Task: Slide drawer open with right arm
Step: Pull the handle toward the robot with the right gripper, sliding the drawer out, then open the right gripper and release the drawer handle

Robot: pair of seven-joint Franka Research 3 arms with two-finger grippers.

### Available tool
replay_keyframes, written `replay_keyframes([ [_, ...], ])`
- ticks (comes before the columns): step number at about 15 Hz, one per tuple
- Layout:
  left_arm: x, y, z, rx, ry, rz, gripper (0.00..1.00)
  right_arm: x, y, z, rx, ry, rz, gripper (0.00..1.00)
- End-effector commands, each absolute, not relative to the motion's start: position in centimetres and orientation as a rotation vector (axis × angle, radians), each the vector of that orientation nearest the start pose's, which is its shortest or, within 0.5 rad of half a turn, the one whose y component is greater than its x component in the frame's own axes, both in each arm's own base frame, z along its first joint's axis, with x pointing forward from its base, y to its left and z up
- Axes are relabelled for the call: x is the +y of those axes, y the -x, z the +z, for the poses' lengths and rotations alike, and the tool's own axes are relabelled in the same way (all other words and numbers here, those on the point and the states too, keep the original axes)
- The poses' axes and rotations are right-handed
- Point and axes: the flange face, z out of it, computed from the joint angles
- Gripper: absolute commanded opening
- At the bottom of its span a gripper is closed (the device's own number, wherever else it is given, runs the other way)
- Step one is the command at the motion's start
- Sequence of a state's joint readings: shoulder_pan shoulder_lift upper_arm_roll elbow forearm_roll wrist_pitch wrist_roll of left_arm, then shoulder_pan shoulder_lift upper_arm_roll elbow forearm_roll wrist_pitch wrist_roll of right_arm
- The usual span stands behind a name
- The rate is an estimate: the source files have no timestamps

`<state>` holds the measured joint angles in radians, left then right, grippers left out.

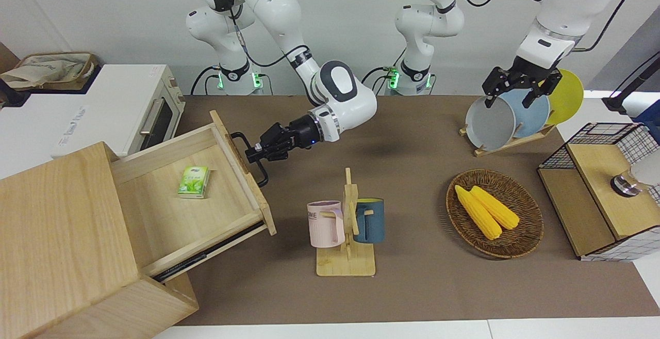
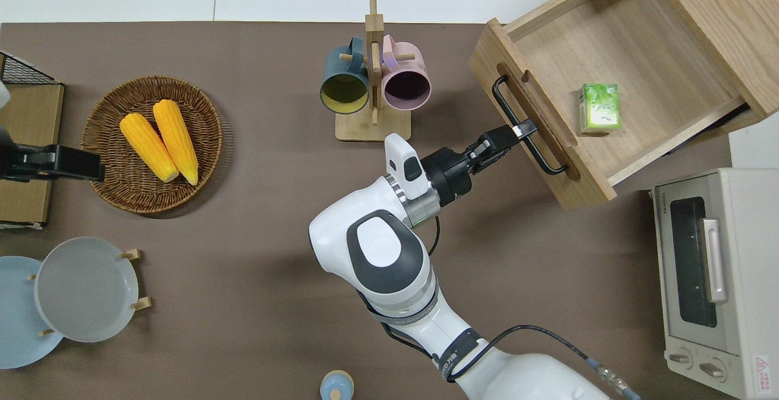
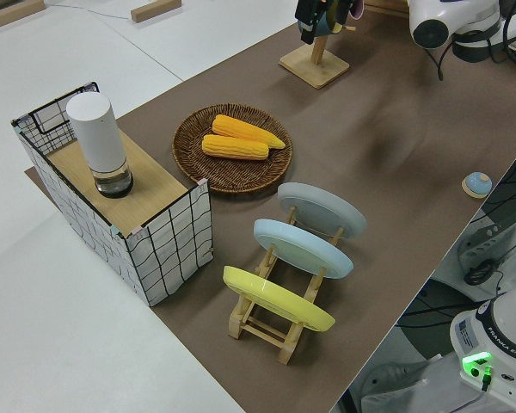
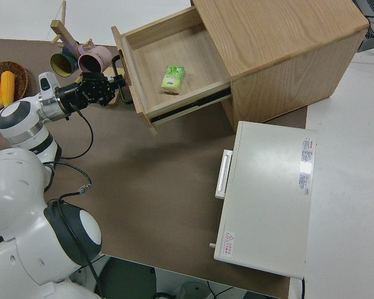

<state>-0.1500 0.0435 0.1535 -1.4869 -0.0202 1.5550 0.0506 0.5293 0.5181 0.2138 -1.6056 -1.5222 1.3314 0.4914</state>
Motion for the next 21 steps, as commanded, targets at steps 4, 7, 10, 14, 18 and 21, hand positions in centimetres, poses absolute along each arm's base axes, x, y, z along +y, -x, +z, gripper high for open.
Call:
replay_keyframes([
  [4,-0.2,-57.1,64.1,0.088,3.137,-0.052,1.0,35.0,-55.2,40.5,0.475,-1.527,0.307,0.016],
  [7,-0.2,-57.1,64.1,0.088,3.139,-0.052,1.0,35.7,-54.7,40.5,0.485,-1.528,0.314,0.019],
  [10,-0.2,-57.1,64.1,0.088,3.139,-0.052,1.0,35.9,-54.6,40.5,0.487,-1.527,0.317,0.027],
  [14,-0.2,-57.1,64.1,0.088,3.137,-0.052,1.0,35.8,-54.7,40.5,0.487,-1.528,0.316,0.371],
  [18,-0.2,-57.1,64.1,0.088,3.139,-0.052,1.0,36.0,-54.9,41.1,0.474,-1.572,0.325,0.983],
  [21,-0.2,-57.1,64.1,0.088,3.137,-0.052,1.0,36.2,-54.9,41.4,0.47,-1.603,0.323,0.983],
])
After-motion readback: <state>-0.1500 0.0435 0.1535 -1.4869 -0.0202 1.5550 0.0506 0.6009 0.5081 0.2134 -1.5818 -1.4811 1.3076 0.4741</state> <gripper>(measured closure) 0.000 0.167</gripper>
